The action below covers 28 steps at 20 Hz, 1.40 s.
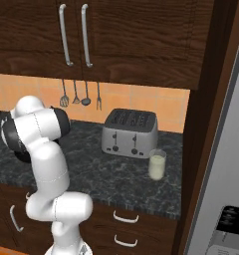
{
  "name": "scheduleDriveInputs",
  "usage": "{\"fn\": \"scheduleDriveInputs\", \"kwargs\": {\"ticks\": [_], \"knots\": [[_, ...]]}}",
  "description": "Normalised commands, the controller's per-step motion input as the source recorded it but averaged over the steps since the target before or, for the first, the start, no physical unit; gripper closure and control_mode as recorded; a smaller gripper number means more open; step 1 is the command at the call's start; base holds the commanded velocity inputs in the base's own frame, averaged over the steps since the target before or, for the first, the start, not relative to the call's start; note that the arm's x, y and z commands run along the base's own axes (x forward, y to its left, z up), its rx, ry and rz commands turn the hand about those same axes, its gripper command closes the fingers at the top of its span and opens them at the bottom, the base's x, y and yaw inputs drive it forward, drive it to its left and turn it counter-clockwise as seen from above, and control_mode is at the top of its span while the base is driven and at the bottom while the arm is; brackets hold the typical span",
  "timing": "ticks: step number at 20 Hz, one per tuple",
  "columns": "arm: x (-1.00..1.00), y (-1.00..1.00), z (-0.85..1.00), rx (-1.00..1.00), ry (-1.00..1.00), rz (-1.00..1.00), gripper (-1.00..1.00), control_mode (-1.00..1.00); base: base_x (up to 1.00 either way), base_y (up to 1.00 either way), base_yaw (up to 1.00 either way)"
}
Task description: Grab a lemon wedge from the fridge and one ice cube from the ice bowl, and put them in the glass of lemonade.
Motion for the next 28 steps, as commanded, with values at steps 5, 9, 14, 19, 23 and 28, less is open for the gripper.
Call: {"fn": "scheduleDriveInputs", "kwargs": {"ticks": [5, 9, 14, 19, 23, 28], "knots": [[-0.01, 0.00, -0.02, 0.00, -0.07, -0.03, -1.00, -1.00, 0.00, 0.00, 0.00], [0.00, 0.00, -0.15, 0.00, 0.00, 0.00, -1.00, -1.00, 0.00, 0.00, 0.00], [0.00, 0.00, -0.21, 0.00, 0.00, 0.00, -1.00, -1.00, 0.00, 0.00, 0.00], [0.00, 0.00, -0.05, 0.00, 0.00, 0.00, -1.00, -1.00, 0.00, 0.00, 0.00], [0.00, 0.00, -0.13, 0.00, 0.00, 0.00, -1.00, -1.00, 0.00, 0.00, 0.00], [0.00, 0.00, -0.22, 0.00, 0.00, 0.00, -1.00, -1.00, 0.00, 0.00, 0.00]]}}
